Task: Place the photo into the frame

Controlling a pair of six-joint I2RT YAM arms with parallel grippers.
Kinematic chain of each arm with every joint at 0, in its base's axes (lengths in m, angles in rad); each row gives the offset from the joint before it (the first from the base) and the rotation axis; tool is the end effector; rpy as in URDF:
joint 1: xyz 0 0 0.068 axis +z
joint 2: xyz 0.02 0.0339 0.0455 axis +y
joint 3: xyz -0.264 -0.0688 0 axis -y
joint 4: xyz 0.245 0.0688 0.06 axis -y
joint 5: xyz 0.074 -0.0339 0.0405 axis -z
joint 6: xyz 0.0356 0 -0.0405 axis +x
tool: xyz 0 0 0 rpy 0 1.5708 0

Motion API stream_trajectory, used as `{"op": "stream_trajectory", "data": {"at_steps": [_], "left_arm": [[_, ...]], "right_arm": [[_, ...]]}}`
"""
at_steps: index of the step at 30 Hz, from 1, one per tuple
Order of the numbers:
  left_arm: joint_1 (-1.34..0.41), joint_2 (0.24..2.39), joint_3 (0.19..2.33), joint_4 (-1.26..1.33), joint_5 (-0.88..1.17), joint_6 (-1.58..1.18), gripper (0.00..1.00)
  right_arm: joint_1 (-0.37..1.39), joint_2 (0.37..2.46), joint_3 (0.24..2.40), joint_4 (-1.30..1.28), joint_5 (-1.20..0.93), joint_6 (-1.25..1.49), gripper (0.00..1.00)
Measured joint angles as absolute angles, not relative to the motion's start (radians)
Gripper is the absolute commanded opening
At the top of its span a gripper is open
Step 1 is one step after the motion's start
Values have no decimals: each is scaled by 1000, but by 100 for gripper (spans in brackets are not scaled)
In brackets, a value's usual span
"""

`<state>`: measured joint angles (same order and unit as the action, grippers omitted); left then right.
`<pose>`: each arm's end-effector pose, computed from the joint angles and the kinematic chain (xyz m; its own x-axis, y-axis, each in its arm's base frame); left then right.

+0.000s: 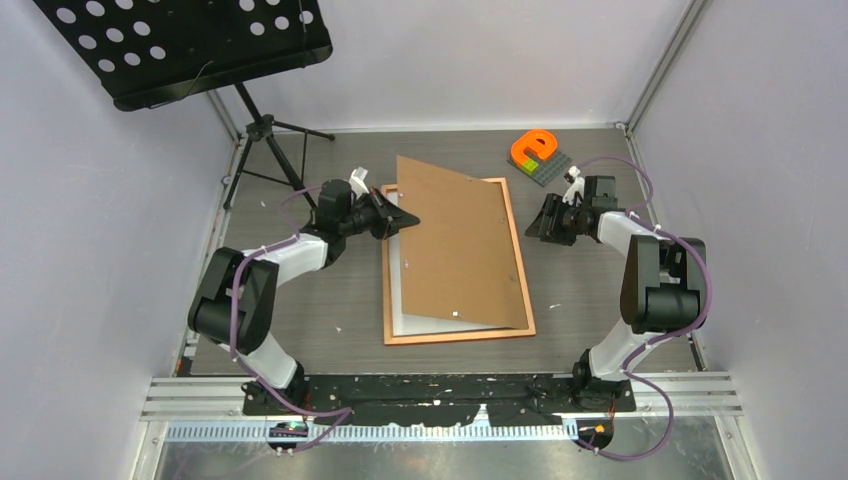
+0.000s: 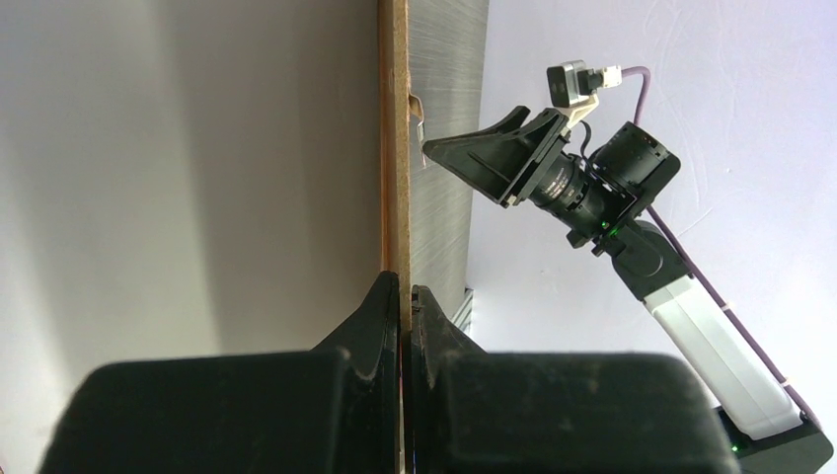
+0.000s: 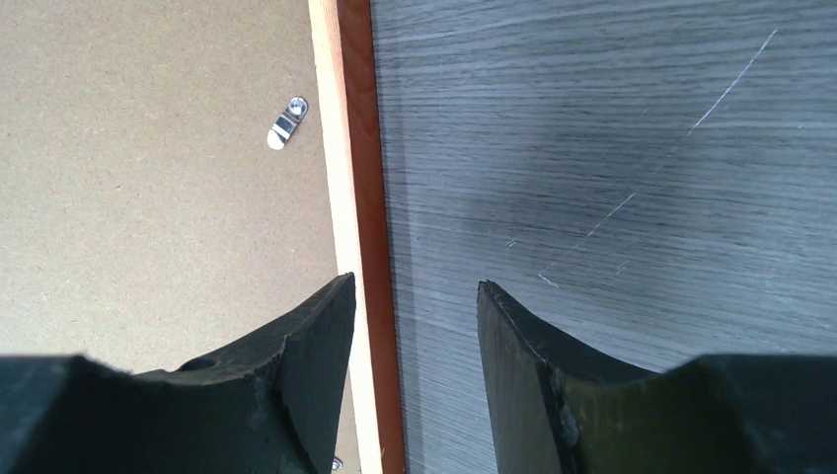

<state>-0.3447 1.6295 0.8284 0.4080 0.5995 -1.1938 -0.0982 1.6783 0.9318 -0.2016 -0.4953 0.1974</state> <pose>0.3175 -0.1353 0.2033 -0.8482 -0.5111 -0.1391 -0.0519 0.3416 -0.9384 0.3304 -0.0155 0.1681 -0.8299 0.2551 -0.4962 -0.0274 0.8696 0.4930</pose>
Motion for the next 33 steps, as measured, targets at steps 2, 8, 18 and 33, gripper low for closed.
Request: {"op": "stream_trajectory", "data": {"at_steps": [2,8,18,33], "left_arm": [[-345,1633,828,411,599,-1192,0],[-345,1641,828,414,598,-1177,0],[-345,1641,828,410,591,-1126,0],[-347,1662,828,410,583,-1112,0]], "right_arm": [[-98,1678,932,-202,-495,197,55],[-98,1678,932,-201,-496,197,55],[-98,1684,932,-192,-505,198,55],[-94,1691,930,-187,-513,198,55]]}}
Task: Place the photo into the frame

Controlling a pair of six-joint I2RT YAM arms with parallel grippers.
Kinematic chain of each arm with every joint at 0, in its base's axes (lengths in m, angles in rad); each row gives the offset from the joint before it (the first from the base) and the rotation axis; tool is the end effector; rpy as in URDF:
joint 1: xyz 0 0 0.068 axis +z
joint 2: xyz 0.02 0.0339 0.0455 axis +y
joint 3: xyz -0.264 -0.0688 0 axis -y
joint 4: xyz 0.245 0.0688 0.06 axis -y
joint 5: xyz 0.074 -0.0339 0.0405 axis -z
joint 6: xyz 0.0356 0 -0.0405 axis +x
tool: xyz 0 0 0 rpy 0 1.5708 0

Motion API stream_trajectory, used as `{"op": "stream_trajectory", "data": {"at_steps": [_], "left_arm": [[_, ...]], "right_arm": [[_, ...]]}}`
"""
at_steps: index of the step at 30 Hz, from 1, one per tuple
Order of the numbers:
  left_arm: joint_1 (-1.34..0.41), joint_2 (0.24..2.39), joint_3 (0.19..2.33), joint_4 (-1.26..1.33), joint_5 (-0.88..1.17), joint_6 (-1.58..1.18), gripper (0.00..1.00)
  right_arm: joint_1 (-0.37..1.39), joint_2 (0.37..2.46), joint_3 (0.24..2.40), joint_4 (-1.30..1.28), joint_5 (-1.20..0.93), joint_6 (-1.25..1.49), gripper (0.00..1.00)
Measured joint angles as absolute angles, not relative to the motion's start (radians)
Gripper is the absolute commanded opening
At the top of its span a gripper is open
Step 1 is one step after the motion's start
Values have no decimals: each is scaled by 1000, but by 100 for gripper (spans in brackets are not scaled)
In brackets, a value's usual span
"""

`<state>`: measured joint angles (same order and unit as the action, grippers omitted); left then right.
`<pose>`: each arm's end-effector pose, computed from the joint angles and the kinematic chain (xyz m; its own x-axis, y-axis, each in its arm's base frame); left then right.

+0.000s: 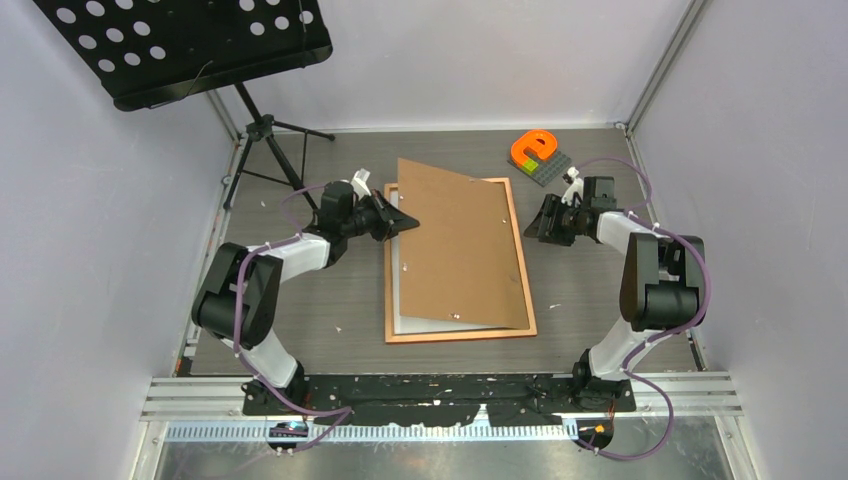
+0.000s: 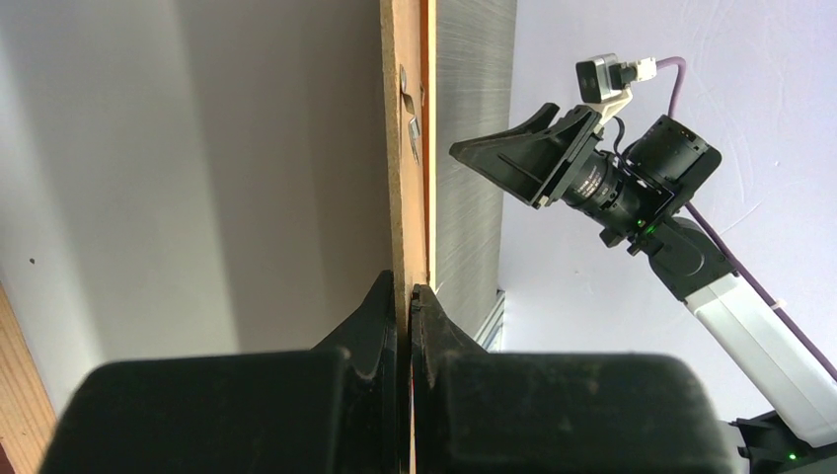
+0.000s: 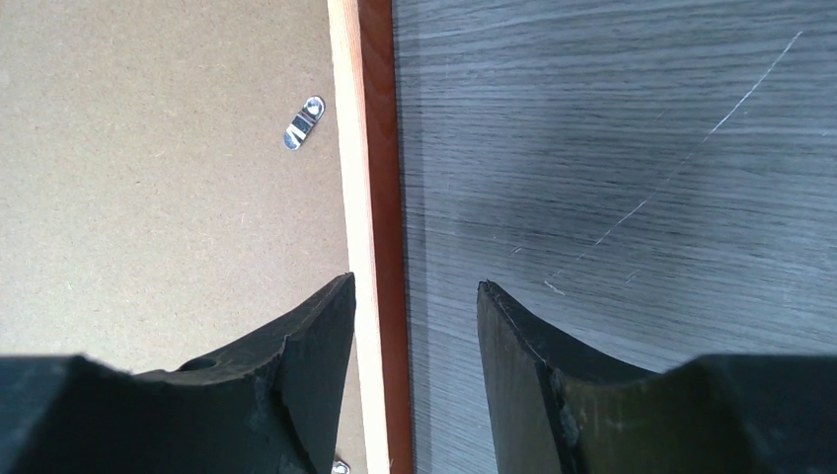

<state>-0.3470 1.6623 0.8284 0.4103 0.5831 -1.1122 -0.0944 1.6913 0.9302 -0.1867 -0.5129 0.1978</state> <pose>0.3204 -0.1367 0.1926 -0.8489 -0.4889 -0.2006 -0.0120 0.3973 -0.9176 0.3320 -0.0139 0.1648 -0.8326 0.2508 -0.4938 -0.0401 0.8619 0.5054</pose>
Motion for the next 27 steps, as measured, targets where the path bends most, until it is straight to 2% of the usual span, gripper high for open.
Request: {"op": "stream_trajectory", "data": {"at_steps": [27], "left_arm": [[-353,1665,825,490,568,-1095,0]], "right_arm": [[-86,1707,921,-187,-516,198,55]]}}
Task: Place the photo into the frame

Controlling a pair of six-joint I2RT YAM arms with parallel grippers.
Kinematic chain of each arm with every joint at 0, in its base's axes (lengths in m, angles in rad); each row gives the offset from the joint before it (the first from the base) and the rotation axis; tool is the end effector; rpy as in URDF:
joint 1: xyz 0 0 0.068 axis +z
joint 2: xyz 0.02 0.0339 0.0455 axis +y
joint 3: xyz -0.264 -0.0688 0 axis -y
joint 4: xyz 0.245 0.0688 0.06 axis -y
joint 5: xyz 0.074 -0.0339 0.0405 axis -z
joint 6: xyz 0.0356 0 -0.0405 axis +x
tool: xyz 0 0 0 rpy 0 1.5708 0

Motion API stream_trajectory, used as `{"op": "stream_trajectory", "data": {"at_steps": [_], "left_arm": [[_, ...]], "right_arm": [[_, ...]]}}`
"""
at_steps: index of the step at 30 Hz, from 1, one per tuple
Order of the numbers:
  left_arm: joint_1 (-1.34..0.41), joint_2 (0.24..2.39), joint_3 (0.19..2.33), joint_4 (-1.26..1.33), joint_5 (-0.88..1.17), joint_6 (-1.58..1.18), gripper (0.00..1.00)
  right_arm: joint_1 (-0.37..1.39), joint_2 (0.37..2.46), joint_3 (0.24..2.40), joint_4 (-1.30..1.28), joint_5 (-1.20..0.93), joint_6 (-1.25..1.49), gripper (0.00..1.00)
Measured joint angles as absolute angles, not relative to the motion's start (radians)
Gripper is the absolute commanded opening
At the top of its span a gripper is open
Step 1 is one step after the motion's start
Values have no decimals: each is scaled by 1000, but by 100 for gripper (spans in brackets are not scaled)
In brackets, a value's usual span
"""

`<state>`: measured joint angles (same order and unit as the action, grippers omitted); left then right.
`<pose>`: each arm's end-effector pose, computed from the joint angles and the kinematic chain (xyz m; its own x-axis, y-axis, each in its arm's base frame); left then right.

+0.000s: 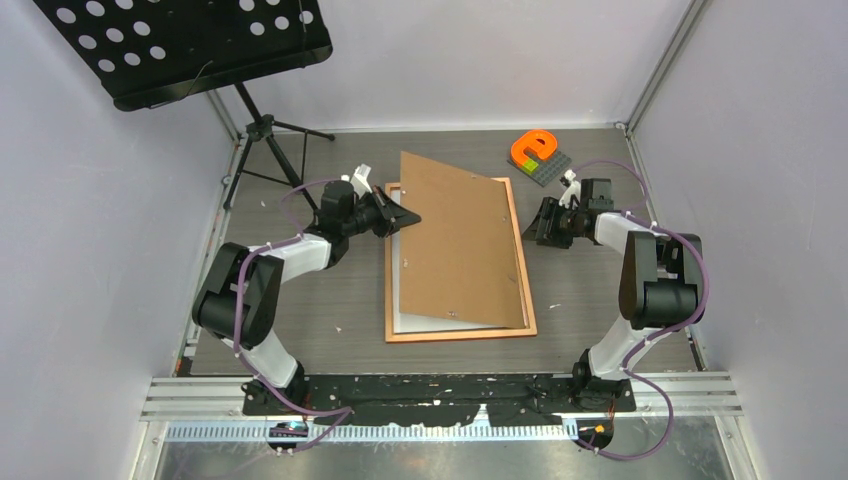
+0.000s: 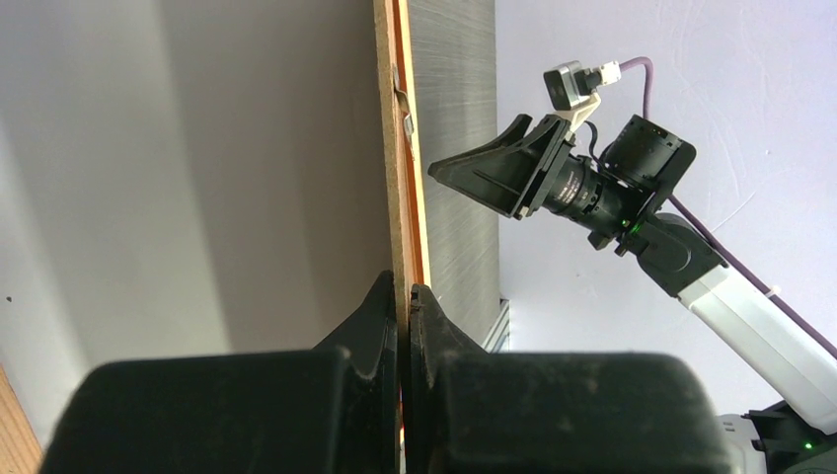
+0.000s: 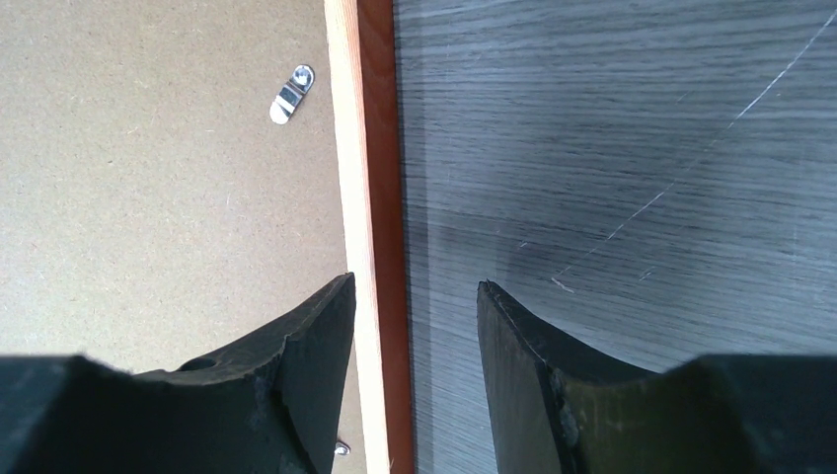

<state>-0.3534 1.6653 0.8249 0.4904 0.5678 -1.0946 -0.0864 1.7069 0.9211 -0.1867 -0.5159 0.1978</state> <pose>0.3225 -0.1394 0.1982 -0.8280 -0.4932 -0.2667 0.0651 0.3879 -0.9194 0.3308 -0.0110 0.1574 -0.8468 0.2449 -0.4721 -0.0361 0.8592 0.5104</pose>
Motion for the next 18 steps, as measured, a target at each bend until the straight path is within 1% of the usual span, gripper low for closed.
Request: {"op": "stream_trajectory", "data": {"at_steps": [9,18], "left_arm": [[-353,1678,825,491,568,-1103,0],[-353,1700,820,499,561,-1172,0]], "right_arm": [[-86,1707,921,-187,-516,197,55],[-82,1707,921,-187,-516,198,55]]}}
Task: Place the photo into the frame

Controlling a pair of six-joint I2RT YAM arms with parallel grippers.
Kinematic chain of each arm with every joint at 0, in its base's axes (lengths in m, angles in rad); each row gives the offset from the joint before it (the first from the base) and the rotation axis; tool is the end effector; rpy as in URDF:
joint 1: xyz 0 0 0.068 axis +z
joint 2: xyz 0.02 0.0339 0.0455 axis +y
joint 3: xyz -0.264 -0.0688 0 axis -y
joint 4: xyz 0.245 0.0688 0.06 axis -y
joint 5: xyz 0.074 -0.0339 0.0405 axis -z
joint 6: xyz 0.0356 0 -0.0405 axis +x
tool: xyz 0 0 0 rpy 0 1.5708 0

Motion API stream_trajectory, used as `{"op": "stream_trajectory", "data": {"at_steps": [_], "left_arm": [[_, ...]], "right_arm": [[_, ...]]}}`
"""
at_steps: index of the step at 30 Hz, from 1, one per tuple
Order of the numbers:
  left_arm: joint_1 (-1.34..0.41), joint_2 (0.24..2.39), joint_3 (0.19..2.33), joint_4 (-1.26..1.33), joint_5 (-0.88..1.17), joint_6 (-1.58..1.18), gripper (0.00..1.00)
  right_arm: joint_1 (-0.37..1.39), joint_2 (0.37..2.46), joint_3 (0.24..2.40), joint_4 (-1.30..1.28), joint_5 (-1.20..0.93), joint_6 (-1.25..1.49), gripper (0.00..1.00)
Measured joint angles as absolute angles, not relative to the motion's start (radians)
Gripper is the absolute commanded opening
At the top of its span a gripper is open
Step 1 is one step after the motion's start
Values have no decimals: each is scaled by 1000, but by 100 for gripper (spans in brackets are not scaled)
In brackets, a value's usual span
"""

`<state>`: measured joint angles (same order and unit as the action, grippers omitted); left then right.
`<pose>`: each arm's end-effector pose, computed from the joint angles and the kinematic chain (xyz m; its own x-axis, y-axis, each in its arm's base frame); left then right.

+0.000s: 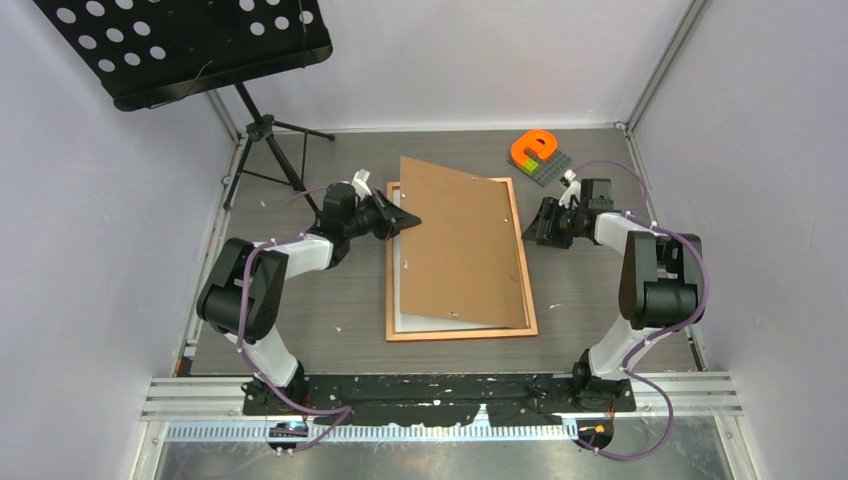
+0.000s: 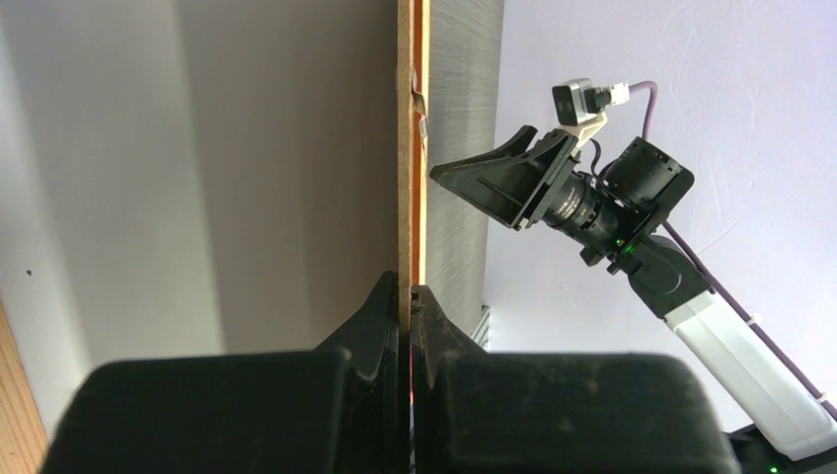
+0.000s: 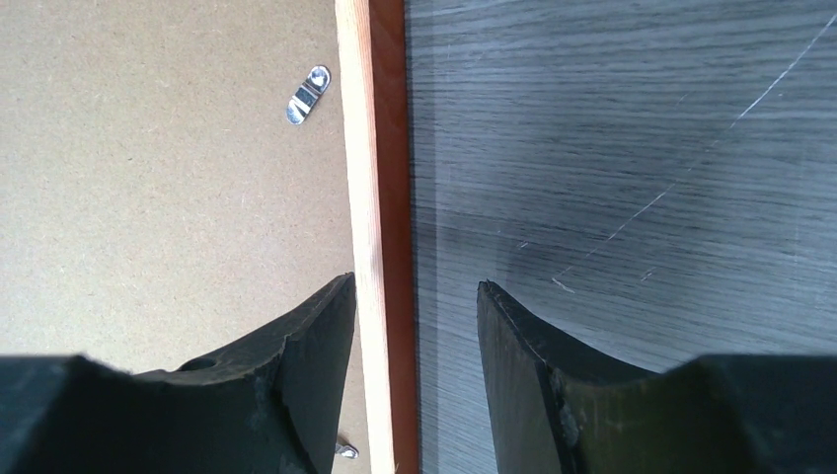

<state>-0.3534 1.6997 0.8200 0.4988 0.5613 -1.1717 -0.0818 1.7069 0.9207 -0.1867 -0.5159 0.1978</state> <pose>0.3246 -0.1399 0.1861 -0.8327 -0.5243 -0.1784 -0.0274 0.3607 -0.9323 0.3308 -0.0095 0.1573 -0.8481 0.2410 -0.4718 -0.0398 0.8590 0.5104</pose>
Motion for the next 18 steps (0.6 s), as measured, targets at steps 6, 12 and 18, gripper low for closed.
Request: {"op": "stream_trajectory", "data": {"at_steps": [6,12,18], "left_arm": [[-354,1703,820,502,562,-1199,0],[-354,1703,820,502,564,-1211,0],[-353,1705,820,502,567,-1234,0]], "right_arm": [[-81,1713,921,-187,-516,197,55],[-81,1717,921,-187,-515,197,55],[-81,1717,921,-187,-515,197,55]]}}
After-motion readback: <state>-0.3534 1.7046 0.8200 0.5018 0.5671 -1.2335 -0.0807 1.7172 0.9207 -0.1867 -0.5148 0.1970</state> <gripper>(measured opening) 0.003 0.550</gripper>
